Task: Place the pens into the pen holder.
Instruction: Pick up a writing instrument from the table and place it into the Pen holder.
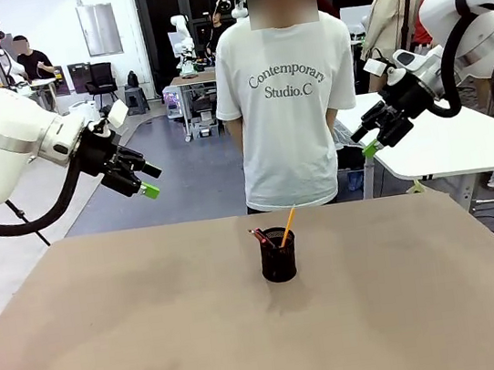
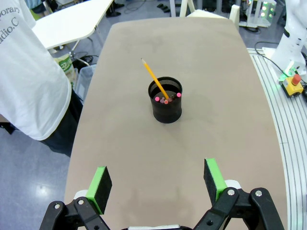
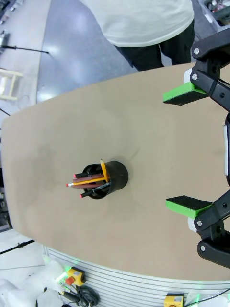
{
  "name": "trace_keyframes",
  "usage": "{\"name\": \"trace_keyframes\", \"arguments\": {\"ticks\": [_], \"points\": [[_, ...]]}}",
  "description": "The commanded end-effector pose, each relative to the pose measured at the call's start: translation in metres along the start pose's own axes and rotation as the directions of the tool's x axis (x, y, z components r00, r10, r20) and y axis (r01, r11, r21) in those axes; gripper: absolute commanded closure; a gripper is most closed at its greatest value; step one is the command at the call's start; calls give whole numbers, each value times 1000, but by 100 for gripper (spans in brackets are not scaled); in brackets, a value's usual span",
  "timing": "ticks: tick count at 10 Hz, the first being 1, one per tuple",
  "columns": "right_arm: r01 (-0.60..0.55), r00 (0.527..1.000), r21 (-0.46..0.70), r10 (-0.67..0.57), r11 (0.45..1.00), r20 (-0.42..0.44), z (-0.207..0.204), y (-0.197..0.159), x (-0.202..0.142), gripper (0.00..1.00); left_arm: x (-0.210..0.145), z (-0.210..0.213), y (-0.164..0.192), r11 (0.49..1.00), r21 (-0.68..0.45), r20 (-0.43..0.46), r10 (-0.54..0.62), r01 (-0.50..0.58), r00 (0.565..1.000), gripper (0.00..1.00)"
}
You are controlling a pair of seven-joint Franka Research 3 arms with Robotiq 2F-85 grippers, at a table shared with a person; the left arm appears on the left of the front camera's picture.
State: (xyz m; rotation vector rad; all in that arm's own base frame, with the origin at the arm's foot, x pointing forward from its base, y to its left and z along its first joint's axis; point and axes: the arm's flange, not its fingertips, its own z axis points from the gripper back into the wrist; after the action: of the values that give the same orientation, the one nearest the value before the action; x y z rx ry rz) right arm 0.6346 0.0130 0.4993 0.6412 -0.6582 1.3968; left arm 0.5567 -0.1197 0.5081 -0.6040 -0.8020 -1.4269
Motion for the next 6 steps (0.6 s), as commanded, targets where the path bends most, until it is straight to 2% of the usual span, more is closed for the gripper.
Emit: {"name": "trace_keyframes", "arguments": {"ticks": [1,6], "points": [[0,1000,-3,0,1000,-1,1,1,1,0,0,2,-1,1000,1,0,0,0,1000,0],[0,1000,-3,0,1000,-1,1,1,1,0,0,2,-1,1000,1,0,0,0,1000,0]]}}
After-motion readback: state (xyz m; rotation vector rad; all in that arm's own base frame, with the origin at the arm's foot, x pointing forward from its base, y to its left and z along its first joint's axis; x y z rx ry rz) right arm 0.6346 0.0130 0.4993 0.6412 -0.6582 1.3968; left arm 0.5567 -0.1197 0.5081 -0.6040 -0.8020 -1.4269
